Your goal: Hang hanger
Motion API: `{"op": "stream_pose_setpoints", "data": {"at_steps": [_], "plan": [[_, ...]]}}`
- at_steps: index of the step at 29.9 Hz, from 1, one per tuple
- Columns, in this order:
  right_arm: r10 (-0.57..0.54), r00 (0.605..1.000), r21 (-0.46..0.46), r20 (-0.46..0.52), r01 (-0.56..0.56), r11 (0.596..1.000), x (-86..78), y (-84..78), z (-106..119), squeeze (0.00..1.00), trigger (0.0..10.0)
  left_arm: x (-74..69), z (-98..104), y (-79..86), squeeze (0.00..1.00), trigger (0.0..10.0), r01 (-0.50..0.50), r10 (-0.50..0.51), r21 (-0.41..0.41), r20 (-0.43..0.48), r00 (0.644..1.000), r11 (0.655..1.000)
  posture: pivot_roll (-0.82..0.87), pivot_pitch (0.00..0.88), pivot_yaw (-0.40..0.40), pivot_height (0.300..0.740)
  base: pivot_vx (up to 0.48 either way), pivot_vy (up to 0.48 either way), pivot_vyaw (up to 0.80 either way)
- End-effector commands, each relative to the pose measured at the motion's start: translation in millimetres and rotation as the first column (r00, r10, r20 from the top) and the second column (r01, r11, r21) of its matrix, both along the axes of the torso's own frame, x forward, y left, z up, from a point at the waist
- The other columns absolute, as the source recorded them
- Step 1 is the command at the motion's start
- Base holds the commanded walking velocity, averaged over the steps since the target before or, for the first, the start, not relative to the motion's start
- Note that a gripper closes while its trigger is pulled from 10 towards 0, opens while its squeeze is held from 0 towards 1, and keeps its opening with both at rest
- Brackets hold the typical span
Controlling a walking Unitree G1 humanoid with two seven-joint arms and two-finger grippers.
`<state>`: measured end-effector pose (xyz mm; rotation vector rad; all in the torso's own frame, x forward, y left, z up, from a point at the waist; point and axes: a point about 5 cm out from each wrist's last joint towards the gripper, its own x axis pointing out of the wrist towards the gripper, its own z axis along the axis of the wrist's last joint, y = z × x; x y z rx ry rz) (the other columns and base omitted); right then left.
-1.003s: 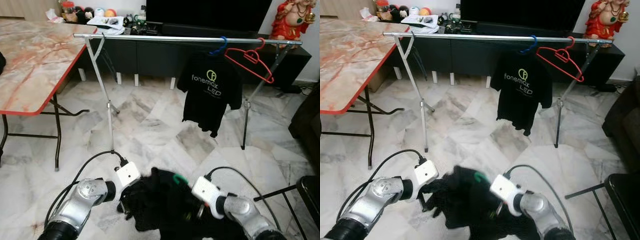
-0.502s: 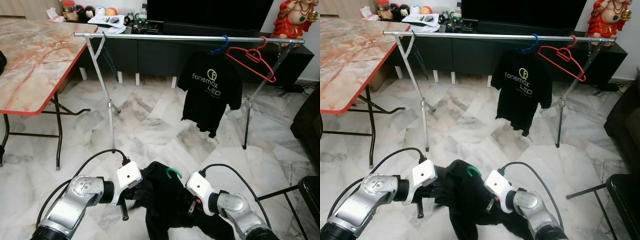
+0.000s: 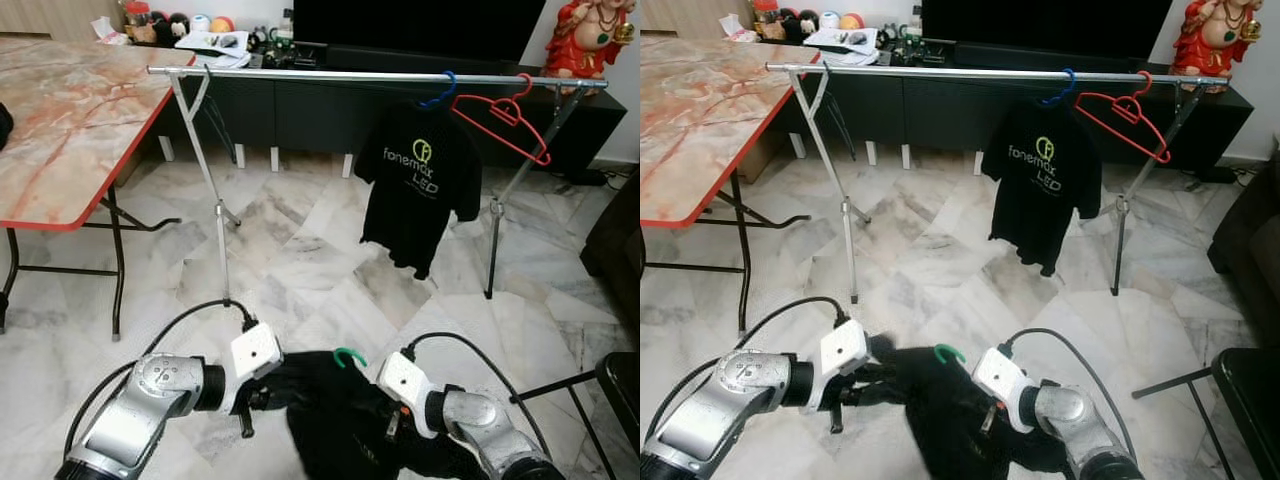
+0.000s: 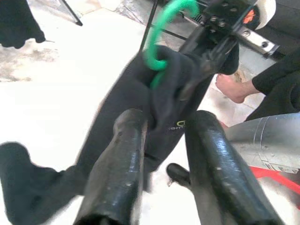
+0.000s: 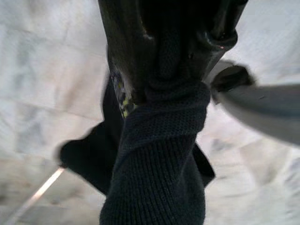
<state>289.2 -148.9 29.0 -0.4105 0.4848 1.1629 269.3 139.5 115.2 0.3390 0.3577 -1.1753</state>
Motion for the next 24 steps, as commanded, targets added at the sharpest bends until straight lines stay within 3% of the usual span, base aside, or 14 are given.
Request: {"op": "stream_pose_setpoints", "data": {"at_steps": [1, 4, 10, 13, 21, 23, 24], "plan": [[0.108, 0.994, -0.037, 0.005, -0.108, 0.993, -2.5, -3.5, 4.0, 0.00, 0.0, -1.5, 2.5, -0.1, 1.00, 10.0, 0.022, -0.022, 0.002, 0.002, 1.000, 1.000, 0.09, 0.094, -0.067, 0.740, 0.000, 0.000, 0.00], [0.192, 0.981, -0.052, -0.032, -0.193, 0.980, -7.8, -8.6, 4.3, 0.00, 0.0, -1.7, 0.8, -1.5, 1.00, 10.0, 0.032, -0.032, 0.007, -0.001, 1.000, 0.999, 0.09, 0.096, -0.070, 0.740, 0.000, 0.000, 0.00], [0.221, 0.975, -0.048, -0.025, -0.222, 0.974, -6.3, -10.2, 9.0, 0.00, 0.0, -4.8, -2.5, -2.9, 1.00, 10.0, 0.060, -0.060, 0.000, -0.031, 0.998, 0.998, 0.09, 0.098, -0.072, 0.740, 0.000, 0.000, 0.00], [0.239, 0.971, -0.022, -0.014, -0.239, 0.971, -3.5, -8.0, 14.8, 0.00, 0.0, -4.9, -8.7, 0.0, 1.00, 10.0, 0.069, -0.067, 0.054, -0.040, 0.997, 0.996, 0.08, 0.101, -0.070, 0.740, 0.000, 0.000, 0.00], [0.323, 0.946, 0.040, 0.011, -0.323, 0.946, -4.1, 2.4, 24.7, 0.00, 0.0, -9.0, -8.8, -8.1, 1.00, 10.0, 0.129, -0.128, 0.001, -0.088, 0.988, 0.992, 0.08, 0.102, -0.067, 0.740, 0.000, 0.000, 0.00], [0.337, 0.941, 0.050, 0.014, -0.338, 0.940, -4.3, 4.3, 26.8, 0.00, 0.0, -7.6, -9.4, -8.4, 0.95, 10.0, 0.122, -0.122, -0.003, -0.091, 0.988, 0.992, 0.08, 0.102, -0.067, 0.740, 0.000, 0.000, 0.00], [0.355, 0.935, 0.065, 0.019, -0.355, 0.933, -4.5, 6.0, 29.9, 0.00, 0.0, -6.5, -9.5, -8.3, 0.00, 10.0, 0.117, -0.117, -0.007, -0.093, 0.989, 0.993, 0.08, 0.102, -0.066, 0.740, 0.000, 0.000, 0.00]]}}
